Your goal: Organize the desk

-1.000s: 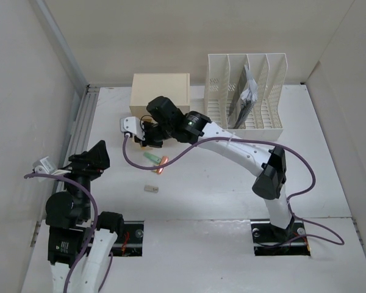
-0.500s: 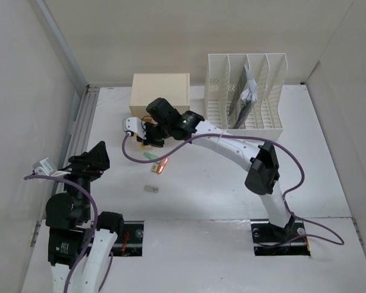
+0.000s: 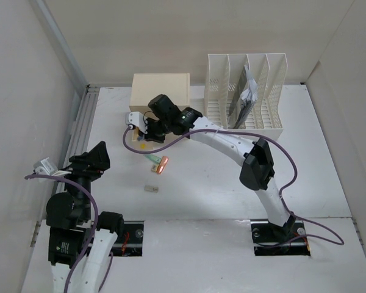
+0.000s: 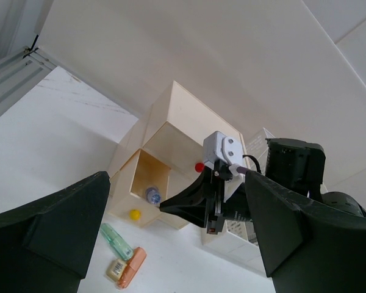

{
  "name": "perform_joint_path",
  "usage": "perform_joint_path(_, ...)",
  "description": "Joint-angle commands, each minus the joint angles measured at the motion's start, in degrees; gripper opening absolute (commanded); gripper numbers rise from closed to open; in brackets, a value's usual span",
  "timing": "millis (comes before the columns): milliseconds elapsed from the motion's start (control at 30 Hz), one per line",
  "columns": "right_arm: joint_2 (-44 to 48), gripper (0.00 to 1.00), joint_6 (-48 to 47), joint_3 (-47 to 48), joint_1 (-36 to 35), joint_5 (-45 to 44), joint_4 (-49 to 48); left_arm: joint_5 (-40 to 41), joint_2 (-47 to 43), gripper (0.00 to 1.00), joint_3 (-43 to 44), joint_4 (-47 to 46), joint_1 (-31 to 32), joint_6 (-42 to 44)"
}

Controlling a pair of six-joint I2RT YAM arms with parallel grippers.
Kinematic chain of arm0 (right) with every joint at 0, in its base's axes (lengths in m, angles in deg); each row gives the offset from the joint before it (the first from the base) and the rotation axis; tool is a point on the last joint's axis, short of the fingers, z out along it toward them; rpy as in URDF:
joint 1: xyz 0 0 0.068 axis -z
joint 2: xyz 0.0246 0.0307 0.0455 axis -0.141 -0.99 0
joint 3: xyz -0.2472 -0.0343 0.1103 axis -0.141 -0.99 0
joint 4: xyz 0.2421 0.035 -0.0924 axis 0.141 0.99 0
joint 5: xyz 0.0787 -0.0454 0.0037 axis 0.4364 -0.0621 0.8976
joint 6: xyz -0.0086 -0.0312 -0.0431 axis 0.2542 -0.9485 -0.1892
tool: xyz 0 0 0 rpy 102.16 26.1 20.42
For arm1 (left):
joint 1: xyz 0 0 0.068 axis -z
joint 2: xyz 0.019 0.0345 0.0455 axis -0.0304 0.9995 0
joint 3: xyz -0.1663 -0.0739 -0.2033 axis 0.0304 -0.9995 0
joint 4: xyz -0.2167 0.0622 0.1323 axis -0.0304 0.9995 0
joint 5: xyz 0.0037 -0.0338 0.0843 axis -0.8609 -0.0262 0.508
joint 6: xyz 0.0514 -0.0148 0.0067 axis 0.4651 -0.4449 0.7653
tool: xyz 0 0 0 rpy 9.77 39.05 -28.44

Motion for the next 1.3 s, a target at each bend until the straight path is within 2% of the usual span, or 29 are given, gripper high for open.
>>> perform_joint_path(0,-0.8,0.00,1.0,3.9,1.0,0.0,-2.4,-0.6,-0.5,0.91,0.0,-1.3,0.3,0.0)
perform_joint_path(200,-0.8,0.00,1.0,4.4,1.0,0.6,-2.4,-0.6,-0.5,0.91,-0.6,-1.8,0.3,-0.5)
perform_joint_path(367,0.7,0.00,1.5,4.4,1.0,8.2,-0.3,-0.6,-0.5,0.91,-0.6,-1.8,0.3,-0.5)
perform_joint_path(667,4.0,0.00,3.5,2.5,0.4,15.9,-2.2,-1.7,-0.5,0.91,-1.6,-2.4,0.3,-1.1)
perform_joint_path(833,1.0,0.00,7.1,7.0,0.4,19.8,-3.7,-1.7,-0.5,0.91,-1.1,-1.8,0.3,-1.1)
perform_joint_path(1267,-3.4,0.00,15.3,9.4,0.4,20.9,-10.8,-1.7,-0.5,0.91,-1.1,-1.8,0.3,-0.5)
